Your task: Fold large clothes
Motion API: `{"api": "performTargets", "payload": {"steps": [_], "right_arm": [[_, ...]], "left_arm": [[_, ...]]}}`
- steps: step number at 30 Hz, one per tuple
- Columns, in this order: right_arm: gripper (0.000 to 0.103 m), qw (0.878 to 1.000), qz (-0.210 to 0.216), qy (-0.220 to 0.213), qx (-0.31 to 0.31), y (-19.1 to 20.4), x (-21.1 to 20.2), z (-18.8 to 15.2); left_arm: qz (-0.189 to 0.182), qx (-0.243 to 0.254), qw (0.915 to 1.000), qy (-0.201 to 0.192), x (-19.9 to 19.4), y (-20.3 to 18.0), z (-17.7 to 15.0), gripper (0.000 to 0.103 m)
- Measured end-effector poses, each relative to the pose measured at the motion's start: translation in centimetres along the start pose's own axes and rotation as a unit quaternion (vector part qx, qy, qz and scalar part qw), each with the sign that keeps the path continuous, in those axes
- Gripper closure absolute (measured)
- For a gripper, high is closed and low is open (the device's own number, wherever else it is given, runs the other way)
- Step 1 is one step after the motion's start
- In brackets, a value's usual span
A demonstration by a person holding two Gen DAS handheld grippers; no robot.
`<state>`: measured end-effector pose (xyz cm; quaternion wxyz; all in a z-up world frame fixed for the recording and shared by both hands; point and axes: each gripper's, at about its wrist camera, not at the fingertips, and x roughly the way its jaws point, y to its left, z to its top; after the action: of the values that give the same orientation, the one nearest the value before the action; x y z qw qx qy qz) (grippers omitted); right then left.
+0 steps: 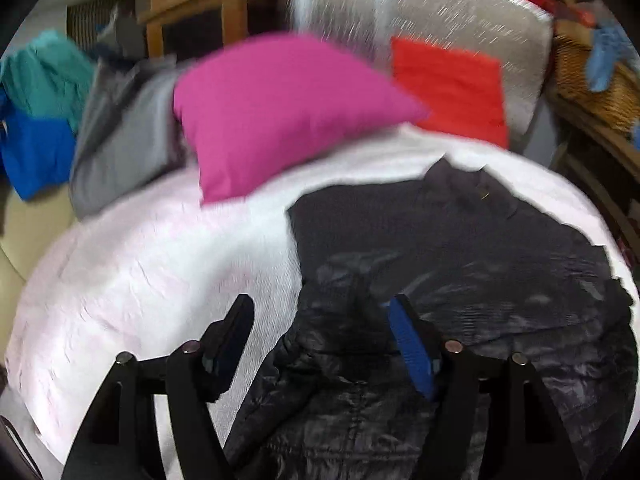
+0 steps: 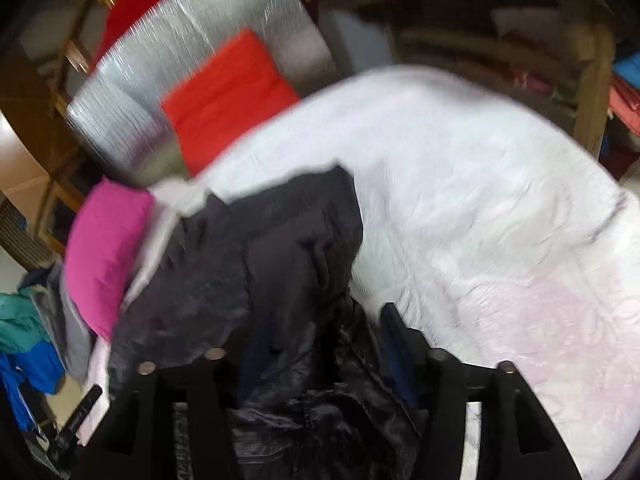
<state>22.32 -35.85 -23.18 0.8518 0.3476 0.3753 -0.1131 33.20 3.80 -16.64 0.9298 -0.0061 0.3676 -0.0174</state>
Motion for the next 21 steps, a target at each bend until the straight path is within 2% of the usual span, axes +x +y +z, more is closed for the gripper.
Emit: {"api": "performTargets", "payload": {"steps": [2,4,6,7,9,11,13,15,18,19,21], "right_arm": [[0.034,0.999,0.041,-0.009,0.005,0.3,-1.3,-0.7],[0.031,0.996,0.094,-0.003,0.007,1.0,-1.9,-1.6],[0.023,0.986,0.163,0.036,0.027,1.7,-1.6,-3.1],[0.023,0.978,0.193,0.067,0.041,2.1,-0.8,-4.0],[0.023,0.968,0.214,0.121,0.057,3.0,0.9,-5.6],[0.023,0.960,0.215,0.166,0.072,3.6,2.8,-7.1],[0.023,0.962,0.188,0.182,0.081,3.8,4.3,-7.9],[0.024,0.965,0.167,0.181,0.093,3.5,5.2,-8.1],[0.024,0.965,0.143,0.185,0.121,2.7,6.5,-8.1],[0.023,0.966,0.132,0.181,0.127,2.6,7.1,-8.0],[0.024,0.971,0.113,0.172,0.122,3.0,8.4,-7.4]], "left_arm": [[-0.036,0.000,0.9991,-0.023,-2.0,-0.3,-0.6,0.027],[-0.094,-0.017,0.9953,-0.017,-3.0,-0.3,-1.2,0.024],[-0.161,-0.048,0.9854,0.024,-2.8,-0.6,-2.0,0.022],[-0.180,-0.061,0.9806,0.047,-2.2,-0.7,-2.4,0.022],[-0.216,-0.090,0.9673,0.099,-0.9,-1.0,-3.2,0.022],[-0.239,-0.118,0.9535,0.141,0.3,-1.1,-4.0,0.022],[-0.244,-0.141,0.9447,0.168,1.2,-1.0,-4.5,0.022],[-0.233,-0.156,0.9418,0.186,2.3,-0.7,-4.6,0.021],[-0.192,-0.174,0.9374,0.233,4.3,-0.5,-5.2,0.021],[-0.189,-0.178,0.9372,0.233,4.5,-0.4,-5.1,0.021],[-0.173,-0.171,0.9429,0.227,5.1,-0.6,-4.4,0.021]]}}
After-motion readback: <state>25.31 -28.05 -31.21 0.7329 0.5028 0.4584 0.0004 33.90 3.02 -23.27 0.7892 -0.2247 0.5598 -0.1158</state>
